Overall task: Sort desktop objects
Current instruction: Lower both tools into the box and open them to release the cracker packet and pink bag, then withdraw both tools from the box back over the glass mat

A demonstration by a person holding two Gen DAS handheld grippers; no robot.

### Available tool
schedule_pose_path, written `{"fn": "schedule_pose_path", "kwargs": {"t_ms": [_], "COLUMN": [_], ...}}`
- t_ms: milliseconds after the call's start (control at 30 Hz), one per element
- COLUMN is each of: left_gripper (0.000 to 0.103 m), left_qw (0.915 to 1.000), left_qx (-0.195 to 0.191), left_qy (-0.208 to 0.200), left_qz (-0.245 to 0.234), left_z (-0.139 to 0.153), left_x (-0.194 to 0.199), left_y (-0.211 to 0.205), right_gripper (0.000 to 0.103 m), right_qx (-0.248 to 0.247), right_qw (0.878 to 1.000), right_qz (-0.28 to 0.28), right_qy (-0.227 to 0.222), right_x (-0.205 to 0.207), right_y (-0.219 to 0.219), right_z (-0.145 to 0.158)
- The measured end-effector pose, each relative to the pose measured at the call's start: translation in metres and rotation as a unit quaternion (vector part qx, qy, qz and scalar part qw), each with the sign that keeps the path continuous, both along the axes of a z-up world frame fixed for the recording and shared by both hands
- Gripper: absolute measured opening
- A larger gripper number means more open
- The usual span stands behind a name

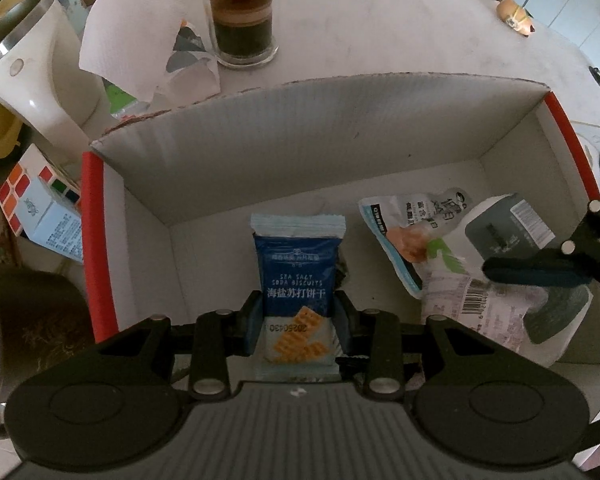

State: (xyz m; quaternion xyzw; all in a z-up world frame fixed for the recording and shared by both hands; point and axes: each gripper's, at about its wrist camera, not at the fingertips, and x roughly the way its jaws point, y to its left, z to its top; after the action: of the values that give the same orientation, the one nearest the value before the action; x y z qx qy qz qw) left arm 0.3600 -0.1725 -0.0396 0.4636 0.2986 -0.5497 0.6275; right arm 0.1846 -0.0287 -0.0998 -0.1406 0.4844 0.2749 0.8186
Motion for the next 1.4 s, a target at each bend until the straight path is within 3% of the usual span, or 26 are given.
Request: {"fn": "schedule_pose_path", "kwargs": {"t_ms": [200,467,867,1400], "left_gripper": [0.042,0.063,0.063,0.063], "left_qw": [1.0000,0.9995,0.9971,0.9875], "left_qx": [-0.003,-0.019,-0.047,-0.079], "left_qy": [0.007,0.019,0.023,0.039], "left_qz": [-0.003,-0.018,-0.056,-0.131], "left_z": [0.000,0.011,0.034,0.066], "left_x": [0.000,-0.010,-0.026,-0.059], "left_y": [0.001,0.010,0.036,0.080], "right_gripper": [0.065,0.072,0.073,0.073], "right_qx": [0.013,0.033,0.044,0.043], "right_qw": [1.000,0.999,0.999,0.995], "right_qz": [-0.010,-0.014,-0.010,-0.067], "right_qy": [0.004,-0.001,-0.024,-0.053], "right_x": [-0.001,-0.011,-0.037,-0.069], "right_y": [-0.006,-0.015,-0.029,-0.059], "right_z": [0.003,0.019,0.051,0.081]}}
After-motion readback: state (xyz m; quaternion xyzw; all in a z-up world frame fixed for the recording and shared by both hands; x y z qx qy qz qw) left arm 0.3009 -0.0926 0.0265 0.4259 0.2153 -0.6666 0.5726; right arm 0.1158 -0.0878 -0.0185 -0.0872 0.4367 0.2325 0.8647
